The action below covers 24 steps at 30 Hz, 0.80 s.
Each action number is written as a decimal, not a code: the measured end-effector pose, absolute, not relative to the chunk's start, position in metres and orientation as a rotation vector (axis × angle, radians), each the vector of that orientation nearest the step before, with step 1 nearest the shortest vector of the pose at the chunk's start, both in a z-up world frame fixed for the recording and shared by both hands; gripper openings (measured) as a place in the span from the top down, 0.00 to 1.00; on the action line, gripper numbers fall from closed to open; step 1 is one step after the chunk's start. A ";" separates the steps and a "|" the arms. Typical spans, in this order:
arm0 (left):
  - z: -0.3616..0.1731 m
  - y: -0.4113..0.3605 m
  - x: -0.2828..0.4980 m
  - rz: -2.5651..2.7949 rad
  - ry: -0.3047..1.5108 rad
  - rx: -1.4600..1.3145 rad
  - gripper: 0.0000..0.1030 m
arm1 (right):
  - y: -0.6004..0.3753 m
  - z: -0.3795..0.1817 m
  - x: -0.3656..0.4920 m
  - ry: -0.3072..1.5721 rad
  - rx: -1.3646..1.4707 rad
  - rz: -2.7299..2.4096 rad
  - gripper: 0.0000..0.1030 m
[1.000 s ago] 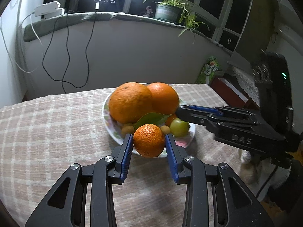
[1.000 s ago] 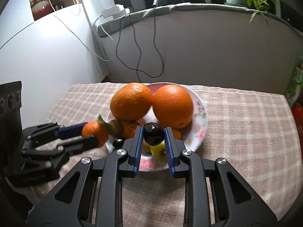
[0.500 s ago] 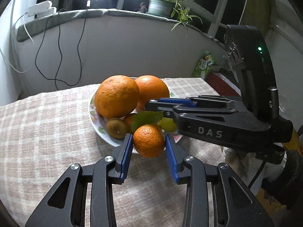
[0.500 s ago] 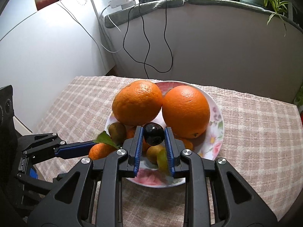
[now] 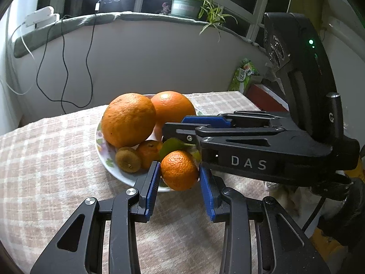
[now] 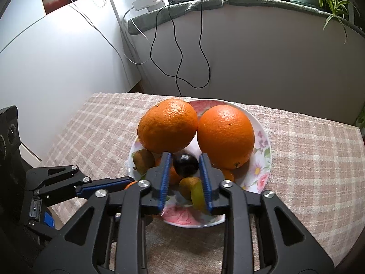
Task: Organize fruits
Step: 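Open both tools to release the tangerine and plum on the plate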
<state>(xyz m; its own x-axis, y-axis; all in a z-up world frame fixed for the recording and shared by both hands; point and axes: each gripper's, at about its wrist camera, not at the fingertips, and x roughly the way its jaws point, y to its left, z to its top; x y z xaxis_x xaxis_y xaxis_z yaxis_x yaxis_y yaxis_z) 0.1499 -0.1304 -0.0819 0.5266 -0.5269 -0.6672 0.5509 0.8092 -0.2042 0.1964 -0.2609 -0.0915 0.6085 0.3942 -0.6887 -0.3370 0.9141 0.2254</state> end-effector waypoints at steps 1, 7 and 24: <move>-0.082 -0.131 0.149 -0.644 0.785 0.037 0.67 | -0.262 -0.091 0.196 0.810 0.077 0.422 0.59; -0.082 -0.137 0.148 -0.646 0.785 0.050 0.67 | -0.267 -0.085 0.192 0.792 0.097 0.411 0.54; -0.085 -0.156 0.156 -0.598 0.779 0.109 0.48 | -0.305 -0.077 0.184 0.765 0.173 0.335 0.48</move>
<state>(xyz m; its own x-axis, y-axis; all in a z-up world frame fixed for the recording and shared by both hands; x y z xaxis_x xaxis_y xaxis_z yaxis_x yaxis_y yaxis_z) 0.1561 -0.1556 -0.0850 0.5559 -0.4660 -0.6883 0.5446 0.8298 -0.1220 0.1839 -0.3053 -0.0775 0.6723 0.3580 -0.6480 -0.2332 0.9332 0.2736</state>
